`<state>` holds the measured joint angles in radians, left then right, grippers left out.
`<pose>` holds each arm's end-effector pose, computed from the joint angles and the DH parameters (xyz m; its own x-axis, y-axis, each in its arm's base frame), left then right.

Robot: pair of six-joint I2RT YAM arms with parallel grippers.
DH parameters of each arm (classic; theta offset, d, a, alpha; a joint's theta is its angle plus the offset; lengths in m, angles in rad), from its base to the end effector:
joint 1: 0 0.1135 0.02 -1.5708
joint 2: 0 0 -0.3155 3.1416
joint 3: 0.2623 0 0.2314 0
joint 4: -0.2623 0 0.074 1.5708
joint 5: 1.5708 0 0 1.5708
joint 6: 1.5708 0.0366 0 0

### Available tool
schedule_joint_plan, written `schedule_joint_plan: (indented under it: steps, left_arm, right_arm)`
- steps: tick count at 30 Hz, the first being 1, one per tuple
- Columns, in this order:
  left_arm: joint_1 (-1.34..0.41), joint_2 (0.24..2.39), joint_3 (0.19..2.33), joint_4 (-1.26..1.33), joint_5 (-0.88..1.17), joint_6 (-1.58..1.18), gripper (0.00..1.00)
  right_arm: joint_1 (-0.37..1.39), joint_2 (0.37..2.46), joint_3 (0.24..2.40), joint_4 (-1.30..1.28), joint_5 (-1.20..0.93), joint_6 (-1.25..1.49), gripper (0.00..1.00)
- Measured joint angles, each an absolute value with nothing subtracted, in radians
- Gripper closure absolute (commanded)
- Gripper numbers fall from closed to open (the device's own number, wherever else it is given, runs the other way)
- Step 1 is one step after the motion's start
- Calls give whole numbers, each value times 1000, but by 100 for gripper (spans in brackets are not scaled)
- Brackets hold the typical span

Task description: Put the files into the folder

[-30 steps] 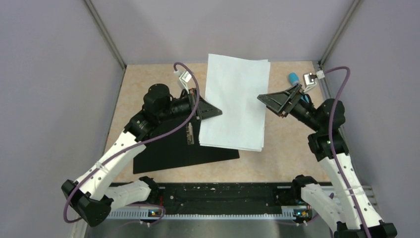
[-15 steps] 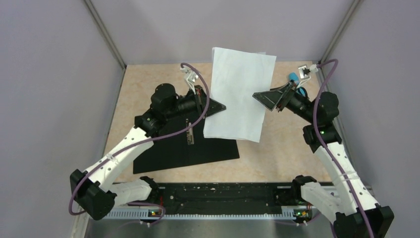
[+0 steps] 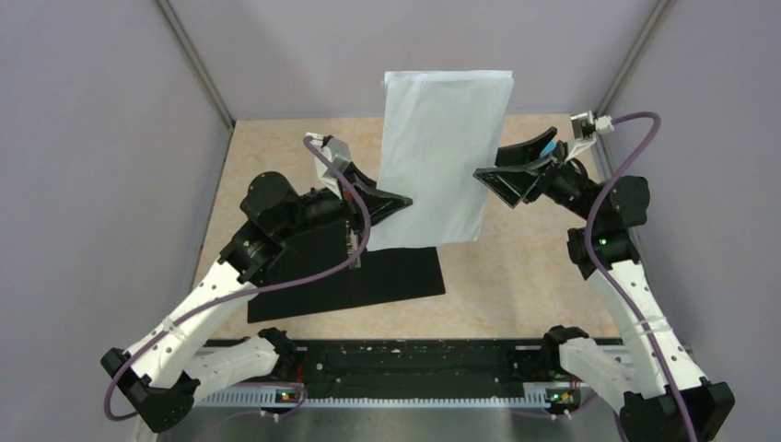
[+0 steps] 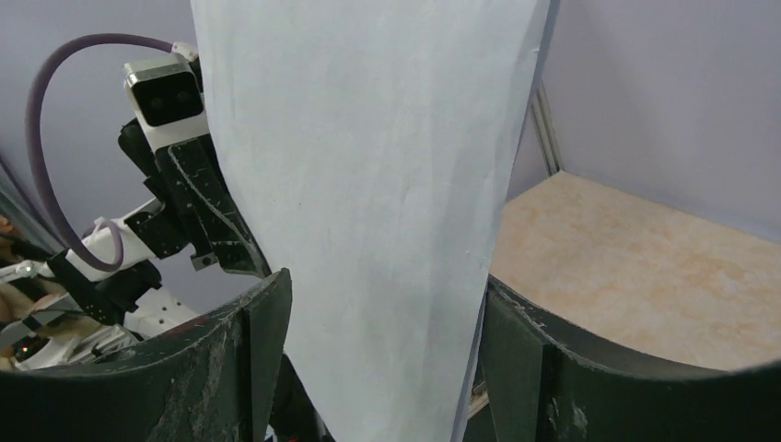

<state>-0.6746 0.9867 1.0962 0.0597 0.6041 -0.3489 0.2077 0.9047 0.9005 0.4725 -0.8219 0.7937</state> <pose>0.1153 -0.1188 0.4783 -0.2016 -0.1990 -0.9590 0.9390 0.2394 -0.2471 0.1286 0.0545 0.4653 -0.2463 0.4442 -0.8614 -0.8618 0.3063 0.4044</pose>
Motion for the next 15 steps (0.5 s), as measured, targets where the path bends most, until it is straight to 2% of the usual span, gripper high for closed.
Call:
schedule_joint_plan:
  steps: [15]
  left_arm:
    - [-716,958,1100,133,582,-136,100]
  right_arm:
    - [208,954,950,713,-926,854,28]
